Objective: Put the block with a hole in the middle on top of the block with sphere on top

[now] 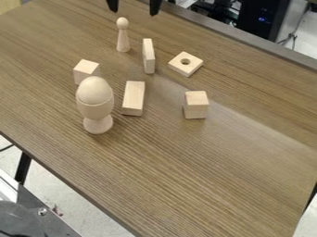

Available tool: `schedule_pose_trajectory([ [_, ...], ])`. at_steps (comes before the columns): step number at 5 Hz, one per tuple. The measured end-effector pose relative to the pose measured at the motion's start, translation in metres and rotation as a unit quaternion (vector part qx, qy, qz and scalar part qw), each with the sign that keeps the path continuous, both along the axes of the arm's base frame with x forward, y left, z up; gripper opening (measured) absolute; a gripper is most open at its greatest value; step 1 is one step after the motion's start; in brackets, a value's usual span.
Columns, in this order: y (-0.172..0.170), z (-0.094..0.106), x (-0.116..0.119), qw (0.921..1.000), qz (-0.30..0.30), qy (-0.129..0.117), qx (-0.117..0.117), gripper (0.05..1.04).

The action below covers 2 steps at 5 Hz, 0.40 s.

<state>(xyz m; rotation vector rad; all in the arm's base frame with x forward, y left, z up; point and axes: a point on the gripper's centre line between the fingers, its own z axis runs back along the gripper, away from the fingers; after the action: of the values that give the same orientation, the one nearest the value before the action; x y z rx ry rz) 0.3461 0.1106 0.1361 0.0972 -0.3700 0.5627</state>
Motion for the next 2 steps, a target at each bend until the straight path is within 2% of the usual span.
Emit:
schedule_pose_trajectory([
  [1,-0.001,-0.012,-0.001,0.9999,0.000,0.015,-0.006,1.001],
  [2,-0.005,-0.024,0.007,0.9985,-0.047,0.025,-0.009,1.001],
])
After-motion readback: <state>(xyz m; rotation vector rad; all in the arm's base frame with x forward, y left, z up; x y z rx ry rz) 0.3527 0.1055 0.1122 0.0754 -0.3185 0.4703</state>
